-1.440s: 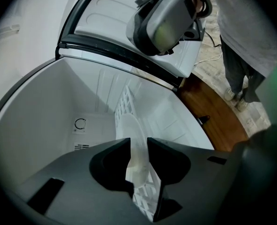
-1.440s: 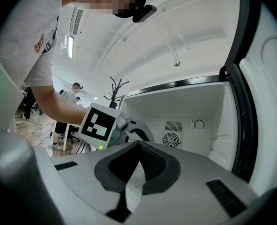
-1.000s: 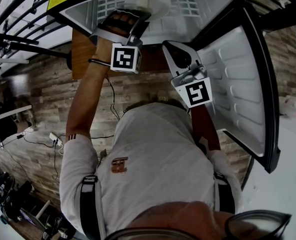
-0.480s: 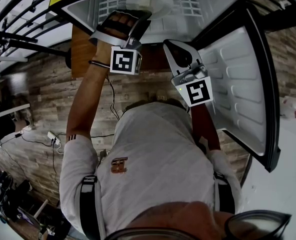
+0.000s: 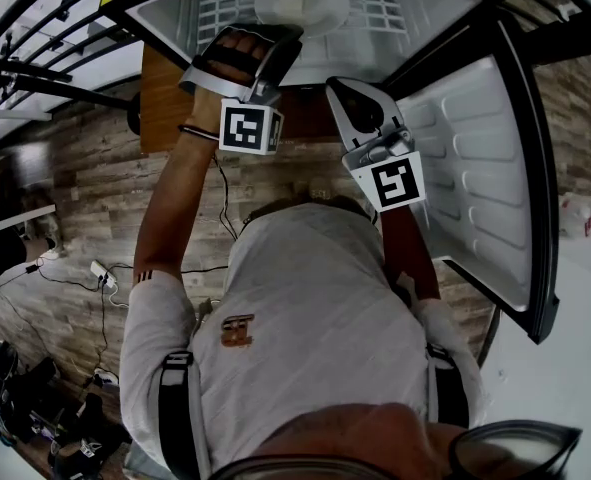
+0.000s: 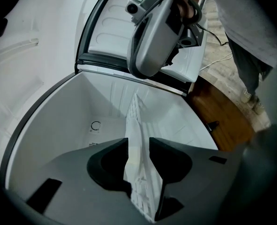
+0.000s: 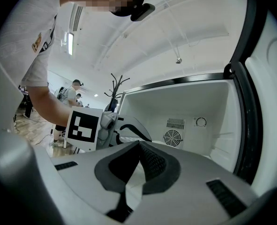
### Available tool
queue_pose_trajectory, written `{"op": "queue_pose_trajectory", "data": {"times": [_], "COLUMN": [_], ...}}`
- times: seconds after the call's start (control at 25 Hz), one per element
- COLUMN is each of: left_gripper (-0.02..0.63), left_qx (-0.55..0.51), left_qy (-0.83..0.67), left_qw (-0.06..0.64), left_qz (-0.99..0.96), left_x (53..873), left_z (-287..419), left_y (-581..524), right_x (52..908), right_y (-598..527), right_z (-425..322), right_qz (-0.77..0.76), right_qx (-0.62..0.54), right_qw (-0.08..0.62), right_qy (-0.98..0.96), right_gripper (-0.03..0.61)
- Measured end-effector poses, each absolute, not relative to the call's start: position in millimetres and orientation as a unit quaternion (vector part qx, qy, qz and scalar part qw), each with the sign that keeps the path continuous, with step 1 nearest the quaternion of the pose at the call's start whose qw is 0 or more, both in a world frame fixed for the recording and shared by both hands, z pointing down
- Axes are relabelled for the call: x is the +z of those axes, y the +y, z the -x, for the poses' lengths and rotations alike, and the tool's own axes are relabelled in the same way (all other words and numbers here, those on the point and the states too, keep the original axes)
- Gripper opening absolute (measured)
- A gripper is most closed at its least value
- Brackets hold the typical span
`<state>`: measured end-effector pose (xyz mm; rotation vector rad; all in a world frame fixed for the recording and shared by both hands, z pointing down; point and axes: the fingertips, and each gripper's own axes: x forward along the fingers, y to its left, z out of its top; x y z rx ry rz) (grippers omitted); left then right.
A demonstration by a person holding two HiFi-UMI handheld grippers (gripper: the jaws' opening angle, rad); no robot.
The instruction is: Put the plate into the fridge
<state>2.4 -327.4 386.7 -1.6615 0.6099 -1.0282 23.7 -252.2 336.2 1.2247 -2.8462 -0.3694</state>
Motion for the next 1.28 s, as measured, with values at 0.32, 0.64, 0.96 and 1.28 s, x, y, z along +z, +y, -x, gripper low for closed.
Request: {"op": "queue_pose_trajectory", "data": {"times": [0.32, 0.64, 0.96, 1.28], "left_gripper": [0.15, 0.131, 0.089, 0.057], "left_qx": [-0.376, -0.324, -0.268, -0.214], "left_qy": [0.283, 0.305, 0.337, 0.364], "left_qw": [0.508, 0.477, 0.425, 0.369], "left_qz": [0.721, 0.758, 0.796, 0.828], "left_x": [373.3, 357.7, 341.2, 331.4], "left_z": [-5.0, -12.7, -12.5, -10.6], "left_y": [-315.4, -296.8, -282.4, -266.2], "right_x": [335.4, 330.8, 322.2, 317.3], "right_y": [-254.5, -257.5, -255.8, -250.2], "right_z": [-23.1, -22.7, -20.0, -17.4], "right_qz": [-0.395, -0.397, -0.396, -0.393], "right_qx": [-0.115, -0.11, -0.106, -0.102], "right_qw": [0.011, 0.005, -0.011, -0.025], "right_qy": [-0.911, -0.911, -0.912, -0.913], "right_gripper": [0.032, 0.032, 0.032, 0.032]}}
